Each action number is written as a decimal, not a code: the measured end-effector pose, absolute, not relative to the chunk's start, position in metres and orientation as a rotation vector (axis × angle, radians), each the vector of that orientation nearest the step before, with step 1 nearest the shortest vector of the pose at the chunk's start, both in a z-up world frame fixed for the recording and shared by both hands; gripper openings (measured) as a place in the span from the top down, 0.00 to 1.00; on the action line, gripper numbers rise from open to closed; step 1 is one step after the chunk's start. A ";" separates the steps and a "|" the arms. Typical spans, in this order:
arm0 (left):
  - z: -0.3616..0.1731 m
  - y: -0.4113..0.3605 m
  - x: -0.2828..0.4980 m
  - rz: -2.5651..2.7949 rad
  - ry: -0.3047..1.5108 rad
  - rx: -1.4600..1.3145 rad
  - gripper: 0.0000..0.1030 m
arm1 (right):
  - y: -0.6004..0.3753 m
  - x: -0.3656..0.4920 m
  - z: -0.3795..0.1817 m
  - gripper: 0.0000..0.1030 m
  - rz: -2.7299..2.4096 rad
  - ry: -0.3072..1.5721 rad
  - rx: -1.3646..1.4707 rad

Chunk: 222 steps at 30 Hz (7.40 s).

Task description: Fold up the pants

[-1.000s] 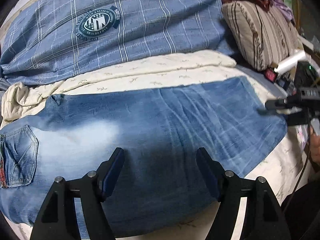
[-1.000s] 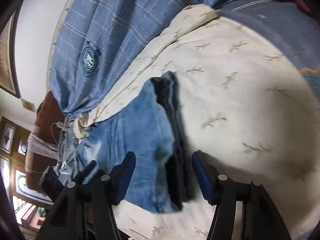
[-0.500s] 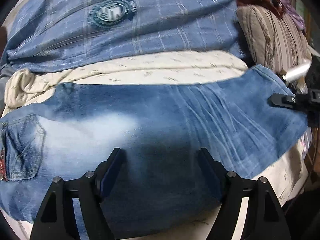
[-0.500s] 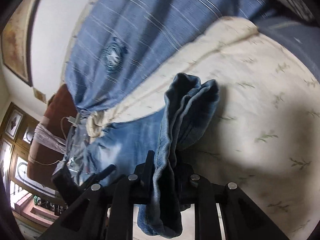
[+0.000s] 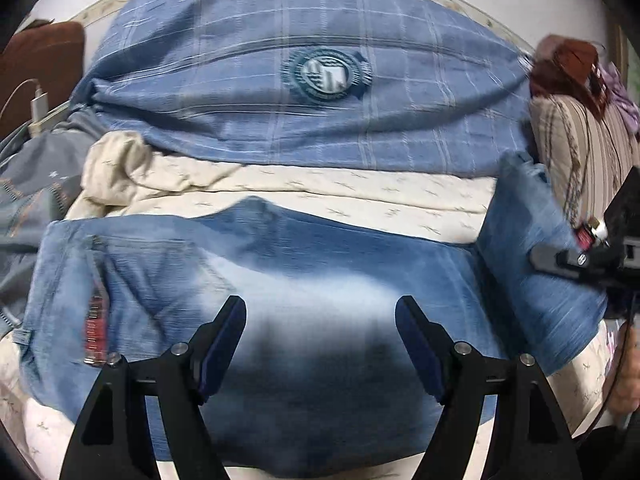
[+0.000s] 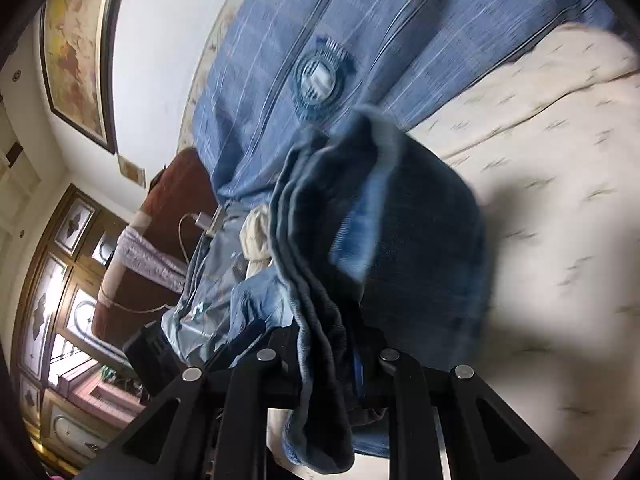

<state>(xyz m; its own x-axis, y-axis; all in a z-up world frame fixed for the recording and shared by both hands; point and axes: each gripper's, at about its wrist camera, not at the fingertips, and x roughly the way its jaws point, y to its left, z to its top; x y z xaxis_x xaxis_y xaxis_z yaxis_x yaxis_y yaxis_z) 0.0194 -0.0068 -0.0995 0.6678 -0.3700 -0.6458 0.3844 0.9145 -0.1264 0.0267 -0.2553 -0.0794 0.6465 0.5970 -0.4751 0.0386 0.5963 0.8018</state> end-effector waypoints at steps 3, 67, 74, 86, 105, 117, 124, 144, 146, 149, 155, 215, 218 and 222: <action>-0.098 0.014 0.024 -0.406 0.723 -0.006 0.25 | -0.235 0.043 -0.092 0.82 0.399 0.868 0.919; -0.110 0.028 0.014 -0.359 0.758 0.114 0.20 | -0.206 0.060 -0.099 0.37 0.394 0.954 0.894; -0.086 0.116 0.012 -0.196 0.718 -0.173 0.20 | -0.189 0.017 -0.109 0.37 0.410 1.021 0.850; -0.112 0.265 0.020 -0.050 1.003 -0.672 0.20 | -0.181 0.003 -0.090 0.37 0.352 0.950 0.629; -0.161 0.200 0.067 -0.075 1.088 -0.880 0.30 | -0.216 -0.024 -0.053 0.37 0.244 0.793 0.530; -0.139 0.194 0.060 -0.039 0.969 -0.789 0.83 | -0.220 -0.013 -0.060 0.37 0.169 0.804 0.554; -0.063 0.147 0.046 -0.123 0.771 -0.487 0.88 | -0.236 -0.014 -0.061 0.37 0.103 0.792 0.601; -0.102 0.190 0.035 -0.082 0.939 -0.558 0.75 | -0.258 -0.015 -0.064 0.37 0.050 0.800 0.654; -0.117 0.202 0.029 -0.075 0.961 -0.617 0.68 | -0.252 -0.012 -0.067 0.37 0.055 0.813 0.634; -0.124 0.210 0.019 -0.061 0.973 -0.658 0.47 | -0.243 -0.007 -0.072 0.37 0.068 0.834 0.617; -0.130 0.216 0.014 -0.042 0.967 -0.743 0.23 | -0.234 -0.002 -0.075 0.37 0.083 0.846 0.598; -0.082 -0.118 -0.038 -0.611 0.731 0.194 0.47 | -0.324 -0.024 -0.067 0.37 -0.073 0.734 0.785; -0.066 -0.112 -0.053 -0.690 0.694 0.183 0.44 | -0.325 -0.025 -0.067 0.37 -0.077 0.732 0.786; -0.047 -0.098 -0.063 -0.691 0.613 0.208 0.40 | -0.321 -0.024 -0.068 0.37 -0.070 0.733 0.790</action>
